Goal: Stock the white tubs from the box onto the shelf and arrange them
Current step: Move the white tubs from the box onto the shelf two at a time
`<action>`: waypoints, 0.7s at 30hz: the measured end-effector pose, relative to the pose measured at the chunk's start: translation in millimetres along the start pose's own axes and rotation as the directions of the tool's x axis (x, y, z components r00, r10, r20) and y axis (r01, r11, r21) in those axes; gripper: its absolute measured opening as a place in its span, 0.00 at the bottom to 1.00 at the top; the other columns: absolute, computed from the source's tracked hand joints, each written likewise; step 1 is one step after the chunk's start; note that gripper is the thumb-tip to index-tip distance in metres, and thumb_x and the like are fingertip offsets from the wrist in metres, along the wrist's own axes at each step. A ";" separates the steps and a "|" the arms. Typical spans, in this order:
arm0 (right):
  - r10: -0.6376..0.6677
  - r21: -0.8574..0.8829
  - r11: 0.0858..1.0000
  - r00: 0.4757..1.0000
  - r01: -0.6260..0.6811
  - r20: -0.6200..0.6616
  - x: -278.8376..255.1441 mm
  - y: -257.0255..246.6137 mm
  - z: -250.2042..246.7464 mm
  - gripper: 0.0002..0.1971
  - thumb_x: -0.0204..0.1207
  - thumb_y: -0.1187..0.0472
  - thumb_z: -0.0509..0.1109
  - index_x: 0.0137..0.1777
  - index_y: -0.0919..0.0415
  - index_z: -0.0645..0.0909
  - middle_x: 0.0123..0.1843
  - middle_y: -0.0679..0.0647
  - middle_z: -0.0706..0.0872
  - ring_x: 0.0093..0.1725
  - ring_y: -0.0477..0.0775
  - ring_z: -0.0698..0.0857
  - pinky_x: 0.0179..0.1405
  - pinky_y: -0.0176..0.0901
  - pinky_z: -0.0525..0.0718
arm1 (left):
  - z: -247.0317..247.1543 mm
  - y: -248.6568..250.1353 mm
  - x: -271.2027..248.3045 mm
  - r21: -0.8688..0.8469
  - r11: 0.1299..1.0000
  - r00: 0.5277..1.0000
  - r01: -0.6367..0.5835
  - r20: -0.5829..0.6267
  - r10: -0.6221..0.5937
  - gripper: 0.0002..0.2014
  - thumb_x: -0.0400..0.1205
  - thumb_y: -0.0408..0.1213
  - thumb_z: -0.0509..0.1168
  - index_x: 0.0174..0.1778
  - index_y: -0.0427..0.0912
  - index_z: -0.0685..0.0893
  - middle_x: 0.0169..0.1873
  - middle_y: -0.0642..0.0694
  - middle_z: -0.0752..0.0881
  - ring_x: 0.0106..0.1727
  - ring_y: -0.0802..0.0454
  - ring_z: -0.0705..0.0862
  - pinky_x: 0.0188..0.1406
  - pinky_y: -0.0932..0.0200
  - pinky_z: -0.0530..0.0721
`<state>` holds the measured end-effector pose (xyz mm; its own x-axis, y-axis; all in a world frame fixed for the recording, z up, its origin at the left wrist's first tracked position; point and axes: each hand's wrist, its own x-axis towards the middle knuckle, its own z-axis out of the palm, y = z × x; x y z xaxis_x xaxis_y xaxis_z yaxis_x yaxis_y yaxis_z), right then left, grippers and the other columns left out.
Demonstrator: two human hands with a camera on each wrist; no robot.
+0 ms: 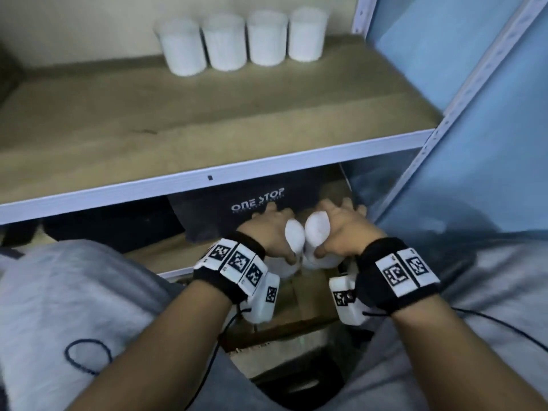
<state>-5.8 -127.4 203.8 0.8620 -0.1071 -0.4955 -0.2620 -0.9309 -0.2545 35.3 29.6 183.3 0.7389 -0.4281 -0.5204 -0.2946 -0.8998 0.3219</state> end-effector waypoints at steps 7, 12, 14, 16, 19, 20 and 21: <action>-0.175 0.044 0.982 0.970 0.185 -0.166 -59.5 -33.4 -82.1 0.44 0.57 0.48 0.82 0.74 0.42 0.65 0.68 0.54 0.68 0.72 0.63 0.64 0.66 0.52 0.73 | -83.1 2.3 -79.9 -0.042 0.995 0.959 -0.090 -0.272 0.075 0.46 0.59 0.54 0.78 0.75 0.60 0.67 0.67 0.48 0.72 0.67 0.45 0.77 0.64 0.47 0.81; -0.304 0.023 0.945 0.904 0.326 -0.301 -72.0 -70.6 -123.4 0.40 0.54 0.47 0.83 0.69 0.42 0.73 0.64 0.52 0.75 0.67 0.60 0.71 0.66 0.50 0.75 | -130.5 -8.2 -120.1 -0.069 0.994 0.897 -0.079 -0.440 0.041 0.45 0.61 0.53 0.78 0.75 0.60 0.68 0.68 0.53 0.74 0.67 0.50 0.76 0.58 0.57 0.78; -0.343 0.033 0.926 0.874 0.377 -0.344 -68.1 -88.3 -132.4 0.38 0.53 0.47 0.83 0.67 0.43 0.75 0.64 0.52 0.77 0.67 0.59 0.73 0.65 0.48 0.76 | -144.6 -18.5 -128.1 -0.084 0.996 0.874 -0.044 -0.487 -0.002 0.45 0.61 0.53 0.78 0.75 0.61 0.69 0.69 0.54 0.74 0.67 0.51 0.76 0.54 0.59 0.75; -0.364 0.036 0.914 0.854 0.405 -0.373 -58.8 -108.0 -136.4 0.38 0.54 0.48 0.83 0.67 0.42 0.75 0.64 0.52 0.76 0.68 0.60 0.71 0.62 0.47 0.75 | -156.4 -30.2 -134.1 -0.104 0.995 0.853 0.001 -0.519 -0.055 0.45 0.60 0.53 0.78 0.75 0.61 0.69 0.70 0.54 0.74 0.68 0.50 0.75 0.57 0.55 0.78; -0.393 0.065 0.890 0.833 0.450 -0.390 -40.4 -138.8 -136.0 0.39 0.54 0.48 0.83 0.68 0.43 0.74 0.65 0.52 0.74 0.69 0.60 0.71 0.61 0.51 0.79 | -169.9 -51.0 -138.0 -0.128 0.990 0.820 0.057 -0.560 -0.120 0.44 0.61 0.51 0.79 0.74 0.58 0.71 0.71 0.52 0.77 0.70 0.49 0.74 0.64 0.53 0.78; -0.404 0.065 0.885 0.828 0.462 -0.389 -34.0 -148.1 -134.9 0.39 0.54 0.48 0.83 0.68 0.44 0.74 0.66 0.52 0.74 0.69 0.60 0.71 0.62 0.53 0.79 | -173.3 -58.2 -138.0 -0.142 0.987 0.808 0.071 -0.572 -0.141 0.43 0.61 0.51 0.79 0.74 0.57 0.72 0.70 0.51 0.77 0.70 0.49 0.75 0.64 0.53 0.79; -0.413 0.057 0.881 0.824 0.469 -0.388 -27.9 -157.3 -134.0 0.39 0.54 0.49 0.83 0.69 0.45 0.74 0.67 0.53 0.73 0.70 0.60 0.70 0.63 0.52 0.78 | -176.7 -65.9 -137.2 -0.157 0.984 0.795 0.084 -0.584 -0.161 0.43 0.60 0.51 0.79 0.73 0.56 0.73 0.69 0.51 0.78 0.69 0.49 0.76 0.65 0.52 0.80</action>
<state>69.6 -24.8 368.9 0.9867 0.1612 0.0188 0.1486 -0.8507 -0.5041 60.4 162.6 373.3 0.9893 -0.1461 -0.0037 -0.1326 -0.9079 0.3976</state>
